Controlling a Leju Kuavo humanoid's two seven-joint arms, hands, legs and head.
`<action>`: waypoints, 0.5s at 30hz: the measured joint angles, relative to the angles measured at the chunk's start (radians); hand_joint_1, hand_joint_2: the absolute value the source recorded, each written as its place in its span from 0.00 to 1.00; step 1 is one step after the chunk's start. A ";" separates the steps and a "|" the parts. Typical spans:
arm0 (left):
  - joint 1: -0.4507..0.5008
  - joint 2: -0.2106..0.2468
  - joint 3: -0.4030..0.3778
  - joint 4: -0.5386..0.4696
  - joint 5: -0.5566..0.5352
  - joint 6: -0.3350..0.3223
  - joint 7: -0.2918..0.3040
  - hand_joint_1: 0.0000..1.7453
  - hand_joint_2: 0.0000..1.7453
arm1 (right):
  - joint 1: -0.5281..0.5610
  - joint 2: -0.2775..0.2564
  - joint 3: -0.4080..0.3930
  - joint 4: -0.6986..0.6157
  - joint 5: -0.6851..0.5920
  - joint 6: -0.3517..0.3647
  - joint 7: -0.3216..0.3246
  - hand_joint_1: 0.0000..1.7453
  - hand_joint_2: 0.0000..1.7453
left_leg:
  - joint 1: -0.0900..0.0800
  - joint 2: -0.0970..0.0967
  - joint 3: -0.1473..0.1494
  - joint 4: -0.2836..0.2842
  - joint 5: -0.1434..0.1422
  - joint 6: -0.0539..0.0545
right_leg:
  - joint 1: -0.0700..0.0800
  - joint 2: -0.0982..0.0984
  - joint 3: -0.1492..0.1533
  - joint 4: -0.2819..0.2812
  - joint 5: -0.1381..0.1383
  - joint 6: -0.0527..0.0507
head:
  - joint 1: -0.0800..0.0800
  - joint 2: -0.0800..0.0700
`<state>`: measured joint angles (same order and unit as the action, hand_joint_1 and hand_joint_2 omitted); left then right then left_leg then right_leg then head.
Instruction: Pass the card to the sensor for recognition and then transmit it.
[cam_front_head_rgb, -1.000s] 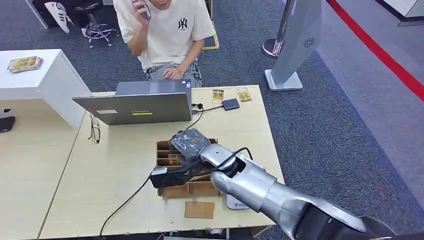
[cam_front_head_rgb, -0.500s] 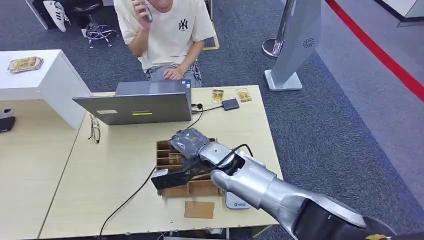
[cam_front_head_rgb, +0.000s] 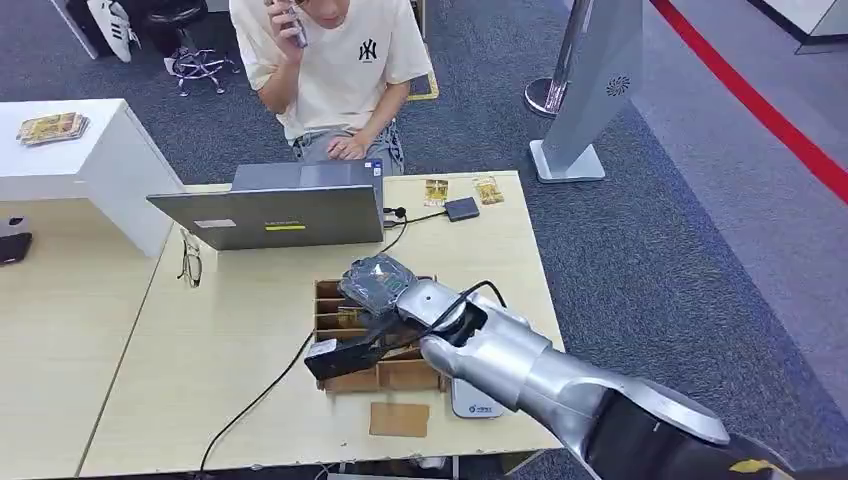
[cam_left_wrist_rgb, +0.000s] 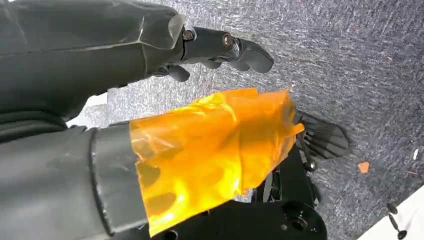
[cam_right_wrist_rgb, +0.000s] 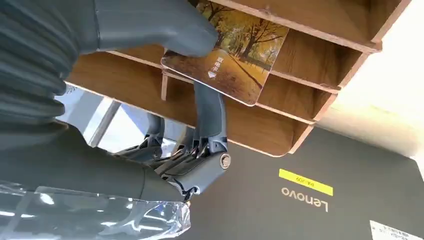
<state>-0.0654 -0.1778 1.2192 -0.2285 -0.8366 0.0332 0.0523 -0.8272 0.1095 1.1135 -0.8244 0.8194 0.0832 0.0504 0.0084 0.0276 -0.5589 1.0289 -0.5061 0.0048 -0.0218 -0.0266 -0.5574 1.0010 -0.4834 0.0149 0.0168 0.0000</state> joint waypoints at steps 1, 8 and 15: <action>0.000 0.000 0.000 0.000 0.000 0.000 -0.001 0.00 0.00 | -0.003 0.000 0.003 0.002 0.001 -0.001 0.000 0.96 1.00 | 0.000 0.000 0.000 0.000 0.000 0.000 | 0.000 0.000 0.000 0.000 0.000 0.000 | 0.000 0.000; 0.000 0.000 0.000 0.000 0.002 0.002 -0.002 0.00 0.00 | -0.014 0.000 0.016 0.011 0.014 -0.008 -0.005 1.00 1.00 | 0.000 0.000 0.000 0.000 0.000 0.000 | 0.000 0.000 0.000 0.000 0.000 0.000 | 0.000 0.000; 0.000 0.000 0.001 0.000 0.002 0.003 -0.003 0.00 0.00 | -0.019 -0.001 0.020 0.020 0.017 -0.015 -0.012 1.00 1.00 | 0.000 0.000 0.000 0.000 0.000 0.000 | 0.000 0.000 0.000 0.000 0.001 -0.001 | 0.000 0.000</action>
<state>-0.0653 -0.1778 1.2200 -0.2285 -0.8350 0.0366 0.0492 -0.8460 0.1087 1.1337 -0.8041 0.8366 0.0679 0.0385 0.0084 0.0277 -0.5587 1.0289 -0.5058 0.0044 -0.0216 -0.0266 -0.5575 1.0010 -0.4828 0.0140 0.0168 0.0000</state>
